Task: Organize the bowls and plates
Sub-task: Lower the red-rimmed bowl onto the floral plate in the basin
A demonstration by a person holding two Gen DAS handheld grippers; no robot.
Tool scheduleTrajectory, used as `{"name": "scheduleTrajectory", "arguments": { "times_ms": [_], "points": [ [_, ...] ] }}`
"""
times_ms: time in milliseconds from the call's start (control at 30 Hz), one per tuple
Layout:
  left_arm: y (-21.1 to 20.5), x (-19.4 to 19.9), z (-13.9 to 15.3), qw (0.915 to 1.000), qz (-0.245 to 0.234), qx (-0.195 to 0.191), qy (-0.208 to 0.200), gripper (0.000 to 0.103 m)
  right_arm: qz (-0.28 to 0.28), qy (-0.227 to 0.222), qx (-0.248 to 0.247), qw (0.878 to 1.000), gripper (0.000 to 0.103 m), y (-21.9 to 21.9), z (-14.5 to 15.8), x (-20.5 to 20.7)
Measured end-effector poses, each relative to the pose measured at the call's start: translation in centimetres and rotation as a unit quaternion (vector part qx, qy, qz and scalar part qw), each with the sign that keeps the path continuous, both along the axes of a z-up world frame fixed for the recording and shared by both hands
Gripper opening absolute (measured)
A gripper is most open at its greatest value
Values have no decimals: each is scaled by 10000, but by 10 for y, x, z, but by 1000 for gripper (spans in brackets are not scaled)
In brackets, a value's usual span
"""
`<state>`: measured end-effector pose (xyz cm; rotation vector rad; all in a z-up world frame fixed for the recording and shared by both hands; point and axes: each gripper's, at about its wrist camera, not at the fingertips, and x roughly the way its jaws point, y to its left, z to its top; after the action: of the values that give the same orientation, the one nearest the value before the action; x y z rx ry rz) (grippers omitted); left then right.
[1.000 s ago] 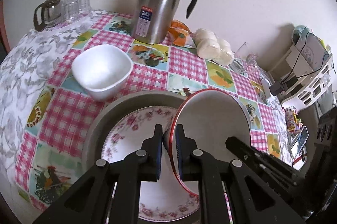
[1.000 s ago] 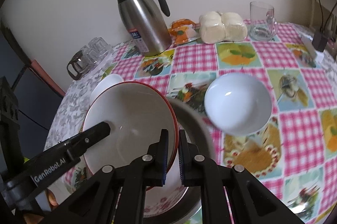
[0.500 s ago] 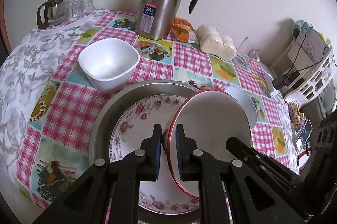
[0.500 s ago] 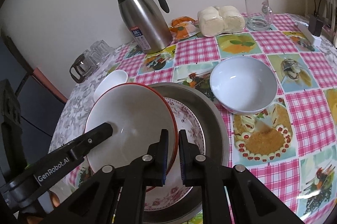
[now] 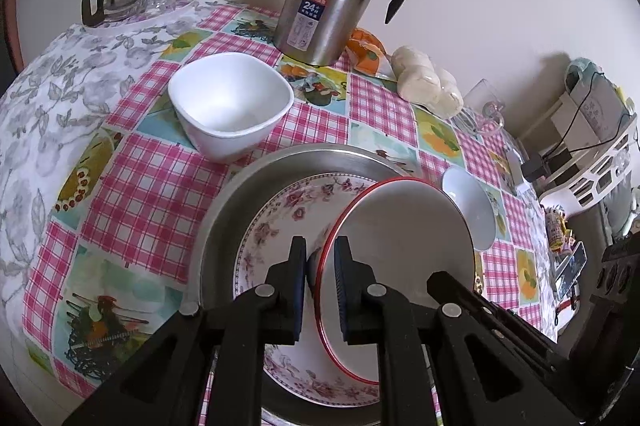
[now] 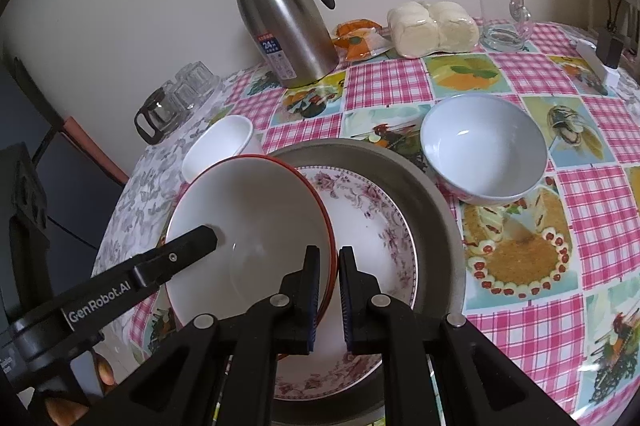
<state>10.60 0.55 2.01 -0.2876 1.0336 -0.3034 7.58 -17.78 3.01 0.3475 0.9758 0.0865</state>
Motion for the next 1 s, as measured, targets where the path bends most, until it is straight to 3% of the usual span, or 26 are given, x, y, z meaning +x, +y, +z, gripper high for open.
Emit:
{"name": "scheduleTrajectory", "arguments": {
  "times_ms": [1000],
  "points": [
    [2,11,-19,9981,105,-384,471,17,-160,92,66,9998,21,-5,-10,7]
  ]
}}
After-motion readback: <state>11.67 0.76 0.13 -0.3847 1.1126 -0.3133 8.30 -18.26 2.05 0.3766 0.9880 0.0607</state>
